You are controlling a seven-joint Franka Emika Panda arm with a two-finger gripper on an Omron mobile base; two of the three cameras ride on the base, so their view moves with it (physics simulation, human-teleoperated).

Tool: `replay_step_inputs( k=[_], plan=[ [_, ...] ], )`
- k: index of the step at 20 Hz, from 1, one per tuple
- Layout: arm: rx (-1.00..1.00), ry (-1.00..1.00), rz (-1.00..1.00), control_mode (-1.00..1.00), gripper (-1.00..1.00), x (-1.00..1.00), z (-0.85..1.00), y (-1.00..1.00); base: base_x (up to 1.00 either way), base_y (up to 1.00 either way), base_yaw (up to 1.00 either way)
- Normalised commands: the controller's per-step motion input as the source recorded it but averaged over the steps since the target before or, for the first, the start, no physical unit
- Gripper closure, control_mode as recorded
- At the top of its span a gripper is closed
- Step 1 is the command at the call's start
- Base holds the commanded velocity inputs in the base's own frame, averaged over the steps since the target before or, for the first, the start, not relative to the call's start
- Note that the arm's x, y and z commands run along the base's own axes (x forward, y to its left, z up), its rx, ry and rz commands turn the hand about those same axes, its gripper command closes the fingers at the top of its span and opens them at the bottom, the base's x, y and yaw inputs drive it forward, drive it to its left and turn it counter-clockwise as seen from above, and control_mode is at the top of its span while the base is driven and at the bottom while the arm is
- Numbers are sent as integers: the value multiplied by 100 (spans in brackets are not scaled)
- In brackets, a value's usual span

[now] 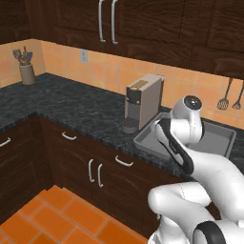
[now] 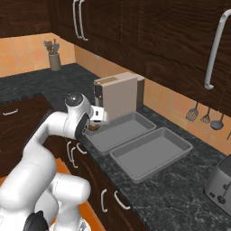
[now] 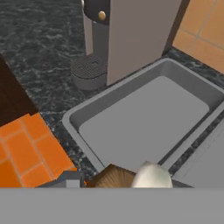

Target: Place one mushroom and one chicken drumstick in each tupperware on the nearby counter, to pack two identical lunches.

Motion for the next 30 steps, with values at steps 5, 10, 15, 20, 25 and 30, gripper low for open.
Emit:
replay_step_inputs(
  k=[5,10,15,20,25,30],
  plan=[
    [0,0,0,-100,100,45,-37,-19,0,0,0],
    [0,0,0,-100,100,30,-37,-5,0,0,0],
    [0,0,0,-100,100,23,-36,0,0,0,0],
    [0,0,0,-100,100,12,-31,0,0,0,0],
    [0,-2,0,-100,100,7,-33,0,0,0,0],
    [0,-3,0,-100,100,6,-25,0,0,0,0]
  ],
)
